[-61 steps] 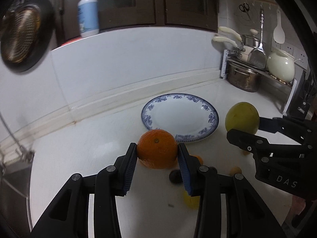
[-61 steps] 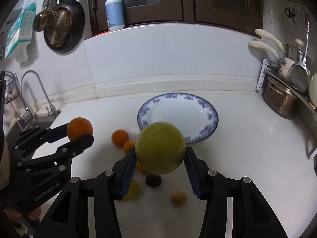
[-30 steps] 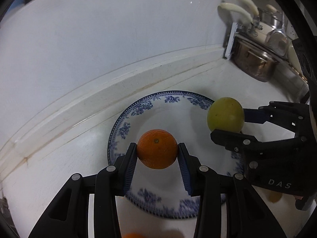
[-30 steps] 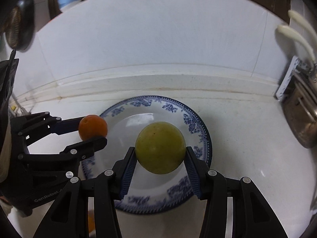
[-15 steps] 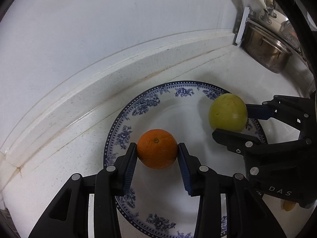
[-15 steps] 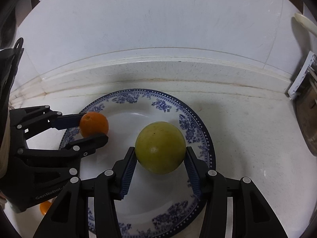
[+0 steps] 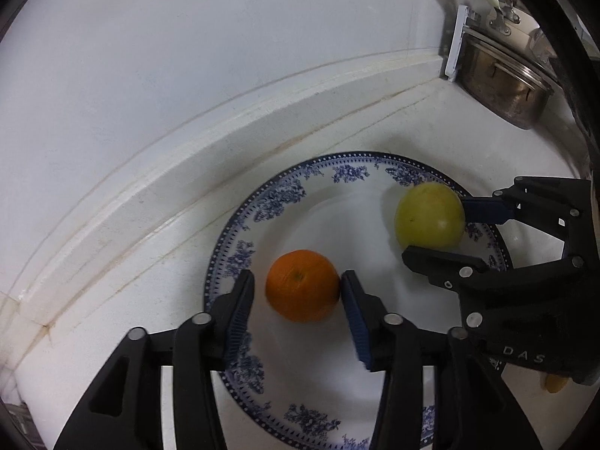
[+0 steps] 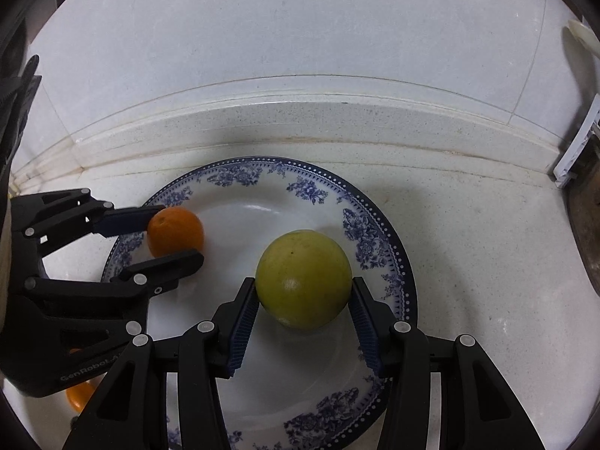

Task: Organize fruits
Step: 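Open both tools to release the fruits on the plate and withdraw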

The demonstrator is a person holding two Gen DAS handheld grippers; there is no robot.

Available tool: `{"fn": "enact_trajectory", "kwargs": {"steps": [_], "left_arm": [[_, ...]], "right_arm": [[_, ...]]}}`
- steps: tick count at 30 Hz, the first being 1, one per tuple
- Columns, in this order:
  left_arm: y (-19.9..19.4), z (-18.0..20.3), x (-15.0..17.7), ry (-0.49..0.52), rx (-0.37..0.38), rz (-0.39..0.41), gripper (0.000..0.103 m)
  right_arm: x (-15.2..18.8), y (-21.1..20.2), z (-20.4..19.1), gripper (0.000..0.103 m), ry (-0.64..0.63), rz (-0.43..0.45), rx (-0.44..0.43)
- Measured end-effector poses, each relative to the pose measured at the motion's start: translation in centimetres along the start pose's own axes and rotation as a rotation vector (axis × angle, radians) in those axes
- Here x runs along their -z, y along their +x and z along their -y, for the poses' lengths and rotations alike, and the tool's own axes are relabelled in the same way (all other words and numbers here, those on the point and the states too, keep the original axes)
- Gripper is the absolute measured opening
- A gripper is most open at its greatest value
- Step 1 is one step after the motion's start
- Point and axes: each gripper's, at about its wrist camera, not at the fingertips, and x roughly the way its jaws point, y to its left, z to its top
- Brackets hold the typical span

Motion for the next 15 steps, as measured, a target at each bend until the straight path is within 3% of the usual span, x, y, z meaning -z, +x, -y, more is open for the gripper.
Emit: {"fn": "enact_trajectory", "kwargs": {"steps": [3,6,12,15], "left_arm": [[-1.0,0.0,0.0,0.003,-0.010,0.023,0.059],[-1.9,0.1,0.1,0.001,-0.014,0.030,0.059],[-5.4,0.6,1.1,-0.019,-0.074,0.078,0.059],[-8.0,0.5,1.8,-0.049,-0.069,0.119,0.059]], "right_arm": [[0.1,-0.7,0.2,0.053,0.011,0.022,0.001],[0.3,-1.8,0.3,0.058,0.011,0.045,0.019],[1.3,-5.0,0.0,0.058,0.019,0.098,0.021],[2.1,-7.4,-0.3,0.058,0.027,0.153,0.033]]}}
